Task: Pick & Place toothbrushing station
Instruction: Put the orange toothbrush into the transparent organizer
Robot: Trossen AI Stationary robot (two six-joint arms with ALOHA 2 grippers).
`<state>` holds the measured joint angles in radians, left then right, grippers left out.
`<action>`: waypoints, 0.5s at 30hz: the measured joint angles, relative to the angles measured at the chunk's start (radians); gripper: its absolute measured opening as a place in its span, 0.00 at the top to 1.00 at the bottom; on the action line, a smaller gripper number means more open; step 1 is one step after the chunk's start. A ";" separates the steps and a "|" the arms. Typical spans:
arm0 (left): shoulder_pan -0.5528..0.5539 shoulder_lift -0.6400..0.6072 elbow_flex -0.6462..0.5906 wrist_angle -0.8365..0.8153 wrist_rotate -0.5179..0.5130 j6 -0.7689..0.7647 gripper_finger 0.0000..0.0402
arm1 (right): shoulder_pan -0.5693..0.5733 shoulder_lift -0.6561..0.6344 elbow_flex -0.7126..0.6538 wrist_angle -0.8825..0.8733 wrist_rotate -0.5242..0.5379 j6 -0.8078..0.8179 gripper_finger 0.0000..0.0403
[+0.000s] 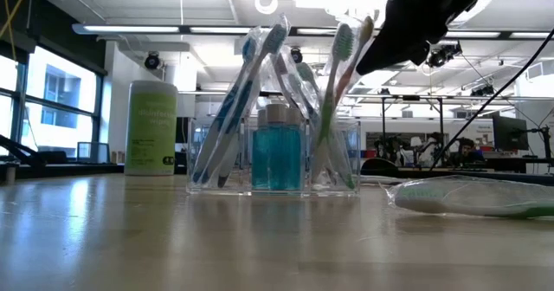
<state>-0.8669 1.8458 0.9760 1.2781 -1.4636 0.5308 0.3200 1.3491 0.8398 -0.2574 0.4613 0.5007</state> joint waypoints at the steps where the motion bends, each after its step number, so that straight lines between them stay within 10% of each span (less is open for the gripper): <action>1: 0.000 0.000 0.000 -0.001 0.000 0.000 0.65 | -0.003 0.000 0.000 0.004 0.000 0.000 0.99; 15: 0.016 0.000 0.000 -0.049 -0.011 -0.031 0.65 | -0.055 0.141 -0.001 0.153 -0.130 -0.090 0.90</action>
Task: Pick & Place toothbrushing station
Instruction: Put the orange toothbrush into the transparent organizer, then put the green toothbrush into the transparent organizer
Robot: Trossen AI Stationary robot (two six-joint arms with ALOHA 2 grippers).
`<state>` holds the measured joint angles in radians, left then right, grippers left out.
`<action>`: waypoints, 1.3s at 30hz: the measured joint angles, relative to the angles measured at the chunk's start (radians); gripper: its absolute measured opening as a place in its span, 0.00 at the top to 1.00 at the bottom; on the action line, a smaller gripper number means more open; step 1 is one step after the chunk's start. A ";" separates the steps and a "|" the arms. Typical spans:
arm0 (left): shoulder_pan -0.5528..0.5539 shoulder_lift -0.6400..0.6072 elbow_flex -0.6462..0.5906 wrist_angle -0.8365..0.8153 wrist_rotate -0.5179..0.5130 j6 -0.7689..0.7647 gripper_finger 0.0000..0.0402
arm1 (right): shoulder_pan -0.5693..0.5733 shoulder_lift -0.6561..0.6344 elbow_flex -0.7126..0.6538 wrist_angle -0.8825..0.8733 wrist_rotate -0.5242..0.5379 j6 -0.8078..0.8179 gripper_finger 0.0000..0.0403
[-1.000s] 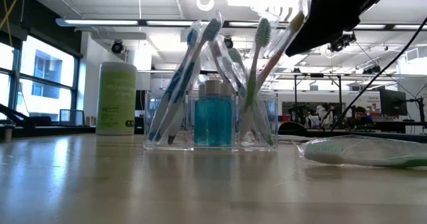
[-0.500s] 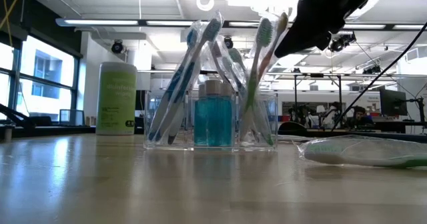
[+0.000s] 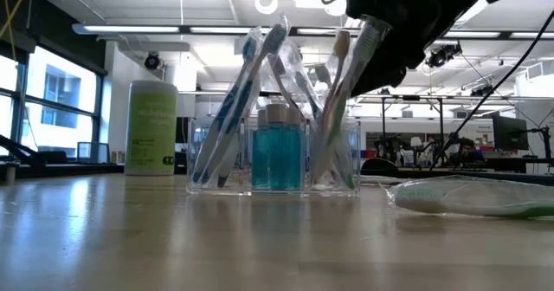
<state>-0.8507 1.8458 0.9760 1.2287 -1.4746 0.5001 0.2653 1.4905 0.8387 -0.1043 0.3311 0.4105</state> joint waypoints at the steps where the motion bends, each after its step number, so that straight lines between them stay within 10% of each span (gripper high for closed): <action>1: 0.000 0.000 0.000 0.001 -0.002 0.000 0.65 | 0.000 0.003 0.000 0.000 -0.001 0.001 0.88; 15: -0.003 0.000 0.000 0.001 -0.024 0.001 0.65 | 0.016 -0.076 0.002 -0.062 -0.073 0.072 0.47; 25: -0.003 0.000 0.000 0.001 -0.032 0.001 0.65 | 0.142 -0.147 -0.004 -0.292 -0.332 0.146 0.47; 39: -0.003 0.000 0.000 0.001 -0.024 -0.003 0.65 | 0.395 0.130 -0.022 -0.195 -0.094 0.038 0.48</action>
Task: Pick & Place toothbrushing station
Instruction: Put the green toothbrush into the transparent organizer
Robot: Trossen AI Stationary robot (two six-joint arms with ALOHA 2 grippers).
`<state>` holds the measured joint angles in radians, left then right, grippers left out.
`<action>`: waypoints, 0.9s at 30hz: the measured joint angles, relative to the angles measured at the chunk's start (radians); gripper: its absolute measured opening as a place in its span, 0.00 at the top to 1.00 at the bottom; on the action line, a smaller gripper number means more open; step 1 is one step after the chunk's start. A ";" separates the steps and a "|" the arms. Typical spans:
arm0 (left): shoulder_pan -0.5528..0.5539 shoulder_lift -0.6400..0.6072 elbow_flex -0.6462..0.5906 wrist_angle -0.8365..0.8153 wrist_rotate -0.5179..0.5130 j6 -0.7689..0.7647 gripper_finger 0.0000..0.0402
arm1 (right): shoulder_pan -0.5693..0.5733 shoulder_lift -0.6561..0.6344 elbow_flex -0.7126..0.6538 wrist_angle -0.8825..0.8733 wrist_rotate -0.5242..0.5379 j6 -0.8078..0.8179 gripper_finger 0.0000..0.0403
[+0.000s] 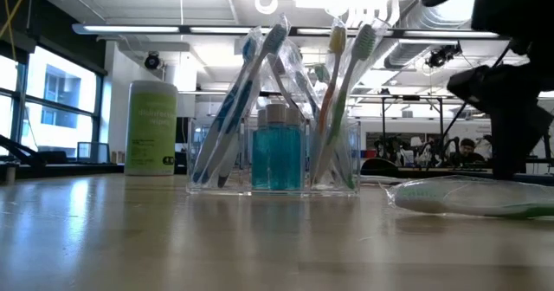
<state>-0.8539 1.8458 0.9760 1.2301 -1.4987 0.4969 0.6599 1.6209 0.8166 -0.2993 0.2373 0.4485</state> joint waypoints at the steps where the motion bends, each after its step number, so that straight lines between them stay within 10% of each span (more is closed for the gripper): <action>1: 0.000 0.000 0.000 0.000 0.000 0.000 0.65 | -0.007 0.008 0.001 0.015 -0.014 0.000 0.48; 9: 0.001 0.000 0.000 0.000 0.000 0.000 0.65 | -0.057 0.021 0.001 0.013 -0.103 0.007 0.56; 19: 0.000 0.000 0.000 0.000 0.001 0.000 0.65 | -0.074 0.021 0.001 0.002 -0.142 -0.009 0.97; 27: 0.000 0.000 0.000 0.000 0.002 0.000 0.65 | -0.046 0.010 0.001 -0.016 -0.084 -0.001 0.99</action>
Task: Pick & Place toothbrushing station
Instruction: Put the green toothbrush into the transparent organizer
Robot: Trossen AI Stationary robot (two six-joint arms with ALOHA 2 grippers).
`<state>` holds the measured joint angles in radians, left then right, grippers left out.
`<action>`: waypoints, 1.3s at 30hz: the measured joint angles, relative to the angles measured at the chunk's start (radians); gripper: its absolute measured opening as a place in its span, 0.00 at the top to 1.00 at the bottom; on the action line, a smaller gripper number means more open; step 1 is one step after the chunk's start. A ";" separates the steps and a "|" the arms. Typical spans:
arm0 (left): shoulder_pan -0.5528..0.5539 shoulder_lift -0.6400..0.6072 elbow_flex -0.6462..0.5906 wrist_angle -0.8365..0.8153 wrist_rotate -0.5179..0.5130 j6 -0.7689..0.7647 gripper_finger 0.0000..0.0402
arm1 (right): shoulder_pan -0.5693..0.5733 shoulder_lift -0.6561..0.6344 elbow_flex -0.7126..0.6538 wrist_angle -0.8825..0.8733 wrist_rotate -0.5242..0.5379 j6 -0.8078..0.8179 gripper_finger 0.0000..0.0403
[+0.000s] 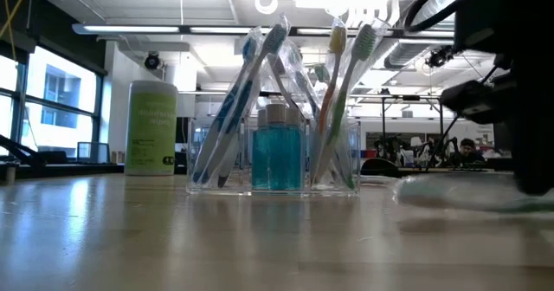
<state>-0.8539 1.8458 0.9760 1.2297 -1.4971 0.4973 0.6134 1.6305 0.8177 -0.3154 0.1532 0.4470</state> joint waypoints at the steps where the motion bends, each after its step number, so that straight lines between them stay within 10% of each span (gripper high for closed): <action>1: 0.000 0.000 0.000 0.000 0.000 0.000 0.65 | 0.007 -0.014 0.001 -0.017 0.020 0.007 0.99; 13: 0.000 0.000 0.000 -0.007 0.183 -0.060 0.65 | 0.186 -0.167 0.132 -0.182 0.360 0.022 1.00; 21: 0.053 0.000 0.000 -0.053 0.503 -0.176 0.65 | 0.282 -0.170 0.173 0.197 0.637 -0.414 0.99; 39: 0.249 0.000 0.000 -0.127 0.784 -0.398 0.65 | 0.101 -0.137 0.173 0.488 0.583 -0.678 0.99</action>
<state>-0.6046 1.8458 0.9756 1.1030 -0.7133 0.0990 0.7144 1.4932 0.9905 0.1724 0.7359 -0.2314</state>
